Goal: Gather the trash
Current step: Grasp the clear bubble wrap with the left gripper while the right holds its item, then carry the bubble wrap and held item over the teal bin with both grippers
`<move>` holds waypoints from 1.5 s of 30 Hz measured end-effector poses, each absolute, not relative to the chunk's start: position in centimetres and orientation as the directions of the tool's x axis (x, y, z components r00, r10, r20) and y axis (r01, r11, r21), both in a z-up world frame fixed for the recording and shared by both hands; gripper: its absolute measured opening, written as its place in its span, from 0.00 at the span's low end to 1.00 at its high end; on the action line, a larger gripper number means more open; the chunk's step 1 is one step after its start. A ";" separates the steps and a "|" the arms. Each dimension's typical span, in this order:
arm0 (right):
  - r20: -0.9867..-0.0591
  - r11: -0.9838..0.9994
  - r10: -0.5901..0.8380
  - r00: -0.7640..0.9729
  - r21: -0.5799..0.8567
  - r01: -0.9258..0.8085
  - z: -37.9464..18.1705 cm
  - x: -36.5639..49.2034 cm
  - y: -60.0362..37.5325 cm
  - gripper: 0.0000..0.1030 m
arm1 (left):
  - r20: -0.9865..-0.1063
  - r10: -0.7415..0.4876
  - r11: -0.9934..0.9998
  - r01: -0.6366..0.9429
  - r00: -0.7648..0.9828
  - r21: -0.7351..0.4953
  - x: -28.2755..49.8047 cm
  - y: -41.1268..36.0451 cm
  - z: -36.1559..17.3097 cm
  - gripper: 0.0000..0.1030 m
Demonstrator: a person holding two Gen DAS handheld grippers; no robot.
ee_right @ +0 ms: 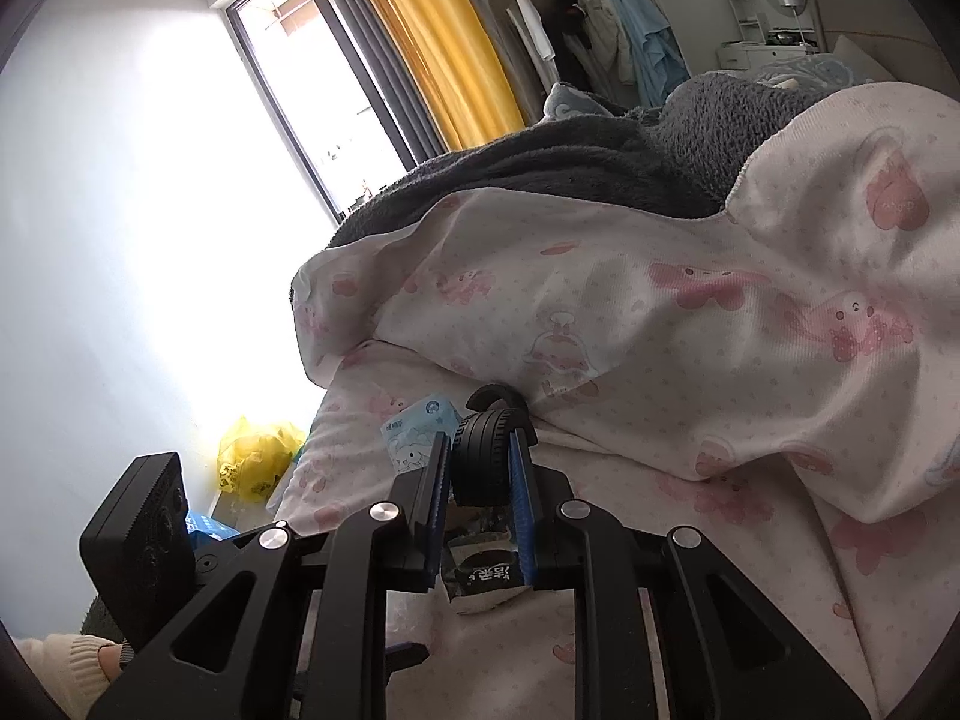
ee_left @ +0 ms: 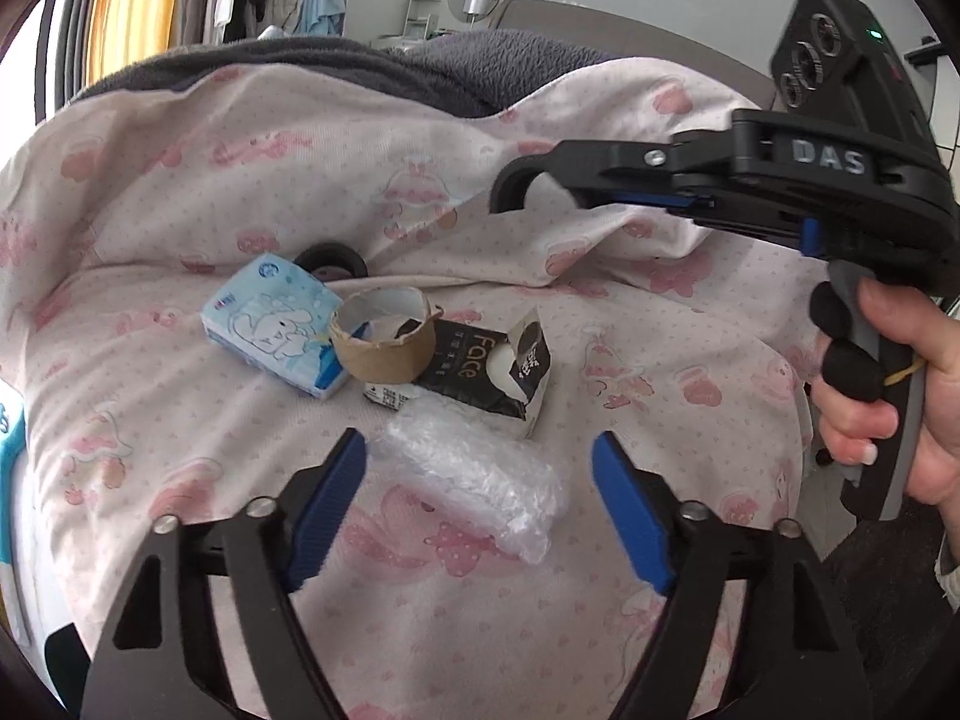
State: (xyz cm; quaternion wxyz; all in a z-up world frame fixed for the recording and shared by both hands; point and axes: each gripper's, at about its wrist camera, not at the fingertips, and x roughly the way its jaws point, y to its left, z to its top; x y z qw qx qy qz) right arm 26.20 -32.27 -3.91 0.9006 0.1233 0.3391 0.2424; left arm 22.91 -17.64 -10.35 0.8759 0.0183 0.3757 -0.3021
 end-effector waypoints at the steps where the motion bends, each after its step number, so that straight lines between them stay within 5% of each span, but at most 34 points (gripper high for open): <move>1: -0.552 0.853 0.519 0.653 0.385 -0.353 -3.9 26.2 -32.4 0.19 | -0.678 -0.509 0.820 0.538 0.531 -0.194 23.1 -17.8 -10.6 0.68; 15: -0.563 0.839 0.544 0.623 0.390 -0.380 -4.9 27.2 -30.0 0.19 | -0.623 -0.509 0.840 0.500 0.594 -0.210 22.2 -14.0 -8.7 0.62; 45: -0.553 0.743 0.656 0.514 0.352 -0.569 -2.7 27.3 -13.5 0.19 | -0.705 -0.171 0.982 0.063 0.688 -0.178 21.5 3.7 -9.6 0.62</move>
